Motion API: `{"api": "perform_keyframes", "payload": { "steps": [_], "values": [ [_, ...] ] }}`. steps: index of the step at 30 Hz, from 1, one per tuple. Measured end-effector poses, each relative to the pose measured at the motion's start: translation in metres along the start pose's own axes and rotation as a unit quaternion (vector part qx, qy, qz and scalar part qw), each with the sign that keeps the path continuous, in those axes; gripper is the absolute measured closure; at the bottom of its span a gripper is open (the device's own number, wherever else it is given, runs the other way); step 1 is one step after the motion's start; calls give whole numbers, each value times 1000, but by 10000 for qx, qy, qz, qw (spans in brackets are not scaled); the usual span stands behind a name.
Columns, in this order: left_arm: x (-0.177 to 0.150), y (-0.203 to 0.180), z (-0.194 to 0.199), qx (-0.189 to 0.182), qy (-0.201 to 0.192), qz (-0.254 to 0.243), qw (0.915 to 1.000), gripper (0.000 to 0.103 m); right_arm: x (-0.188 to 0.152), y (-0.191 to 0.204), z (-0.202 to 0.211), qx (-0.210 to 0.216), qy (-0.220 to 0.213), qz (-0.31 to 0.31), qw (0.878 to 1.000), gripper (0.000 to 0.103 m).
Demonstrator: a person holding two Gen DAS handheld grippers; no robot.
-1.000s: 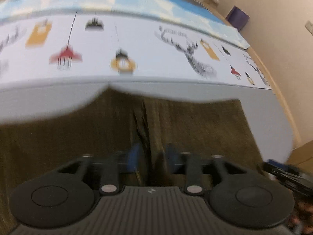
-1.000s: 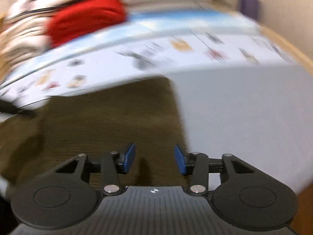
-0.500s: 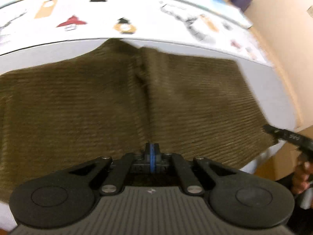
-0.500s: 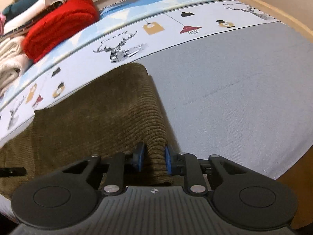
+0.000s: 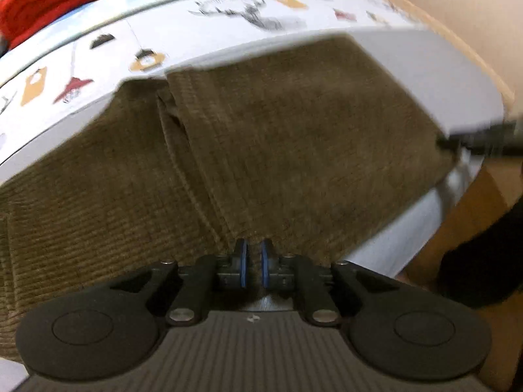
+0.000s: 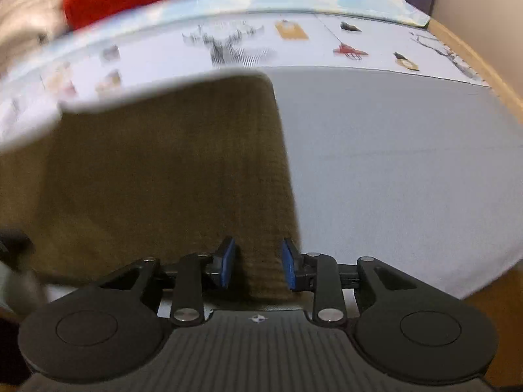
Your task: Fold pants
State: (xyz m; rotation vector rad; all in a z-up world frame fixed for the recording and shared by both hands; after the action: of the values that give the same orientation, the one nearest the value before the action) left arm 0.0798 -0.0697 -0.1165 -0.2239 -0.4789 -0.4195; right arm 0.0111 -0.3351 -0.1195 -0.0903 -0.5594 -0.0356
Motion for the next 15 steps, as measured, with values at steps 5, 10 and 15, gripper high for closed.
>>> {"api": "perform_keyframes", "payload": {
  "steps": [5,10,15],
  "values": [
    [22,8,20,-38,-786,430,9960,94,2,-2,19,224,-434,13,9988,70],
    [51,5,13,-103,-1155,694,9908,94,-11,2,5,30,-60,284,9996,68],
    [44,16,-44,535,-11,731,9959,89,-7,-2,13,76,-266,29,9996,68]
  ]
}}
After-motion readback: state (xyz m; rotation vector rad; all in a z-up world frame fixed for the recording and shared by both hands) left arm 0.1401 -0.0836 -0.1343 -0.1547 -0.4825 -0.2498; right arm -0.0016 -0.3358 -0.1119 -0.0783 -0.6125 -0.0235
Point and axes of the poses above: each gripper's, at about its wrist camera, not at the fingertips, and z roughly against the way its jaws point, y to its left, x to its top, the point moved 4 cm from there along -z, roughly the way its jaws point, and after that the axes turned 5 degrees about z, right-handed, at the moved point
